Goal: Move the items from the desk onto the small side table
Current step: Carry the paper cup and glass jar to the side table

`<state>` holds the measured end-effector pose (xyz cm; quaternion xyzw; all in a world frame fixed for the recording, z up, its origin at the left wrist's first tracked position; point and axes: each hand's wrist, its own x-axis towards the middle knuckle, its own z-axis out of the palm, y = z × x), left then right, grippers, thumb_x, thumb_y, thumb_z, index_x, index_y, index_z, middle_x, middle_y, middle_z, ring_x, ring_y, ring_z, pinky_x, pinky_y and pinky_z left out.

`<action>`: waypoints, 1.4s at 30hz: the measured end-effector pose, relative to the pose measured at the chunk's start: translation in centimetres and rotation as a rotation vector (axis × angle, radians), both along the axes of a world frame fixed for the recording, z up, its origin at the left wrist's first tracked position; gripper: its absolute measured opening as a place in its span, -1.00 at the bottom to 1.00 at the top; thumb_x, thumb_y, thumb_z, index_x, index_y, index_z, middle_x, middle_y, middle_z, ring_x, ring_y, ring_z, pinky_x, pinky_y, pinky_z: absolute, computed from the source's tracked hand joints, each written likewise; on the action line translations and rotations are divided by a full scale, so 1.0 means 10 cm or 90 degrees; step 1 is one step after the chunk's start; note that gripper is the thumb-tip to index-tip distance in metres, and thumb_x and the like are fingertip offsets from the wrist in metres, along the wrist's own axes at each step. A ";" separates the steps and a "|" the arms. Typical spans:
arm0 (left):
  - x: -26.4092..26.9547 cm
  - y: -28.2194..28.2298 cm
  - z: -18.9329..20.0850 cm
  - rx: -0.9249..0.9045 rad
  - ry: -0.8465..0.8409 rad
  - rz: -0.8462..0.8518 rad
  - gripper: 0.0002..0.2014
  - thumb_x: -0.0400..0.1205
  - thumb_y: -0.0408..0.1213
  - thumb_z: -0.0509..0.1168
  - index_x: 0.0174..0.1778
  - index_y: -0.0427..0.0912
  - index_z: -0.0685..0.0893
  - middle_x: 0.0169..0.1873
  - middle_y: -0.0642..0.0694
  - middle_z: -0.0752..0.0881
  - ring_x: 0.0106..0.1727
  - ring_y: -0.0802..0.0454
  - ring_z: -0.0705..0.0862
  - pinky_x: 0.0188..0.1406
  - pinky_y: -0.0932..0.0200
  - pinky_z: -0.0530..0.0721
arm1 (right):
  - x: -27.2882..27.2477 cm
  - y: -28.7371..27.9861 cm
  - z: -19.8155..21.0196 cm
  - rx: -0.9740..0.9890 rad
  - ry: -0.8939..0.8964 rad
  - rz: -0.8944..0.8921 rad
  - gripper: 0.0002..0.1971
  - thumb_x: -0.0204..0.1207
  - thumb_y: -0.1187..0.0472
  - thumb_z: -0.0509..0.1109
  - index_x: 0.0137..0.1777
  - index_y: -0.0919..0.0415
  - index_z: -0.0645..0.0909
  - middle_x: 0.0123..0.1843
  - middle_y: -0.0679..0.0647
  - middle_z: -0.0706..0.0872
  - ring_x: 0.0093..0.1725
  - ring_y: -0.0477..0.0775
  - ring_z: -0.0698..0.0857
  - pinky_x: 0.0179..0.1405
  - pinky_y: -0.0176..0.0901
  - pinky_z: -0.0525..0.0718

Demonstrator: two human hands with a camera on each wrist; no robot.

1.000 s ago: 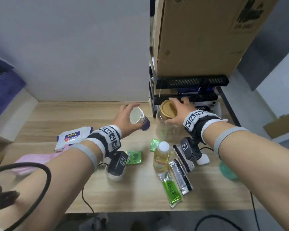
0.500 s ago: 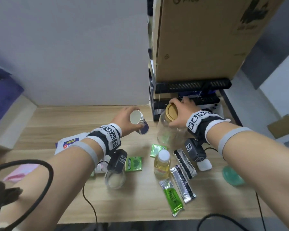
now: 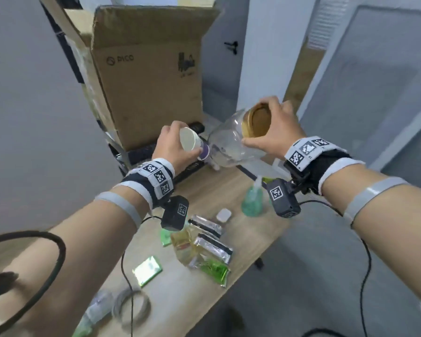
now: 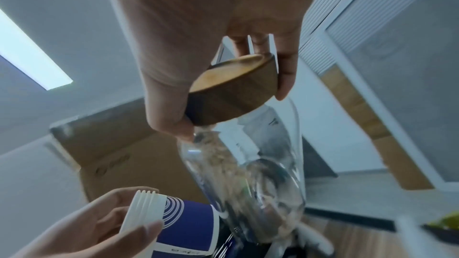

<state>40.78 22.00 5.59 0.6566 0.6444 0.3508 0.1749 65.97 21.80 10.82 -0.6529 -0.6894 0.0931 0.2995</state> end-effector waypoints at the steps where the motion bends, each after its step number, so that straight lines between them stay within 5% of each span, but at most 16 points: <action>1: 0.22 0.00 0.07 0.017 -0.014 -0.035 -0.37 0.41 -0.06 0.55 0.37 -0.03 0.49 0.21 -0.08 0.49 0.16 -0.03 0.56 0.25 0.16 0.55 | 0.23 -0.14 0.08 0.024 0.019 -0.041 -0.10 0.02 -0.18 0.67 0.38 -0.14 0.34 0.30 0.15 0.41 0.25 0.19 0.54 0.38 -0.03 0.53; 8: 2.09 -0.31 0.24 0.023 -0.028 -0.292 -0.35 0.42 -0.08 0.57 0.39 -0.04 0.48 0.26 -0.12 0.51 0.20 -0.09 0.59 0.25 0.09 0.57 | 1.82 -1.38 0.28 0.083 0.042 -0.306 -0.09 -0.01 -0.18 0.70 0.36 -0.14 0.36 0.32 0.13 0.40 0.29 0.22 0.54 0.39 0.02 0.55; 15: 4.08 -1.11 -0.16 -0.090 0.068 -0.560 -0.33 0.40 -0.09 0.59 0.41 -0.03 0.49 0.32 -0.15 0.52 0.10 -0.06 0.55 0.11 0.16 0.49 | 3.23 -2.90 -0.21 -0.035 0.004 -0.520 -0.10 0.00 -0.18 0.68 0.36 -0.18 0.33 0.31 0.14 0.40 0.27 0.24 0.49 0.24 0.09 0.58; 23: 6.15 -2.80 -1.04 -0.207 0.251 -0.788 -0.26 0.45 0.02 0.56 0.51 -0.08 0.46 0.46 -0.24 0.44 0.38 -0.27 0.56 0.36 -0.01 0.57 | 4.62 -4.92 -1.27 -0.264 0.082 -0.722 -0.06 0.05 -0.19 0.64 0.43 -0.16 0.25 0.30 0.19 0.37 0.29 0.32 0.47 0.22 0.09 0.55; 28: 6.91 -3.54 -1.70 -0.254 0.311 -0.880 -0.29 0.49 0.05 0.51 0.51 -0.08 0.44 0.42 -0.22 0.47 0.37 -0.21 0.57 0.29 0.04 0.56 | 4.97 -5.89 -2.02 -0.393 0.148 -0.822 -0.10 0.12 -0.24 0.56 0.44 -0.18 0.20 0.32 0.18 0.33 0.33 0.31 0.41 0.19 0.14 0.58; 32: 7.31 -3.87 -2.28 -0.307 0.344 -0.904 -0.41 0.51 -0.12 0.47 0.45 0.12 0.42 0.34 -0.16 0.38 0.00 -0.15 0.63 0.01 0.17 0.54 | 5.07 -6.37 -2.70 -0.445 0.224 -0.898 -0.13 0.12 -0.42 0.44 0.41 -0.25 0.19 0.30 0.13 0.31 0.33 0.29 0.37 0.12 0.19 0.61; 37: 7.80 -4.05 -2.96 -0.332 0.359 -0.954 -0.40 0.49 -0.24 0.47 0.44 0.12 0.42 0.29 -0.17 0.41 -0.09 -0.09 0.59 -0.03 0.14 0.58 | 5.22 -6.70 -3.59 -0.477 0.294 -0.966 -0.20 0.14 -0.38 0.37 0.39 -0.21 0.21 0.26 0.13 0.29 0.30 0.31 0.38 0.07 0.17 0.61; 42: 8.33 -4.17 -3.65 -0.340 0.349 -0.976 -0.35 0.39 -0.19 0.54 0.40 0.12 0.48 0.17 -0.11 0.48 0.14 -0.17 0.65 0.26 -0.14 0.69 | 5.58 -6.79 -4.49 -0.516 0.307 -1.005 -0.13 0.11 -0.29 0.54 0.40 -0.27 0.18 0.34 0.15 0.21 0.34 0.33 0.33 0.07 0.23 0.67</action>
